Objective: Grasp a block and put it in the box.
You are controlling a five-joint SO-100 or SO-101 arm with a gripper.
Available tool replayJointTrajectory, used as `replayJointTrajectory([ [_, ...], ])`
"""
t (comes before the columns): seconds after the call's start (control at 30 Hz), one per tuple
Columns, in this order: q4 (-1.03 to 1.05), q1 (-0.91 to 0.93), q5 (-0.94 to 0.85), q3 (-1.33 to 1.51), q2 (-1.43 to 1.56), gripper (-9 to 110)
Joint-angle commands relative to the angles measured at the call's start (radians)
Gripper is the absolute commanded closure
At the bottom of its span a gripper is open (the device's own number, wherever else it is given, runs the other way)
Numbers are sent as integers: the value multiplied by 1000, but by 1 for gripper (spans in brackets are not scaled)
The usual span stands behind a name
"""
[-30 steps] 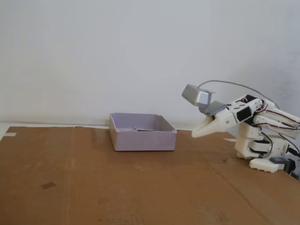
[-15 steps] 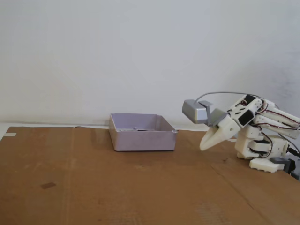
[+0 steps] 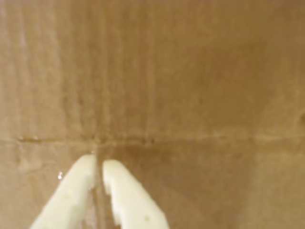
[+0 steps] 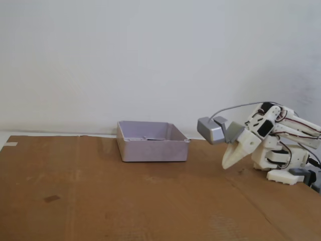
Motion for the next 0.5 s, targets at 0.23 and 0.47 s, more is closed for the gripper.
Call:
replayJointTrajectory([
  [0.23, 123, -3, 3, 41, 54, 102],
  [0.47, 196, -8, 0, 41, 54, 102],
])
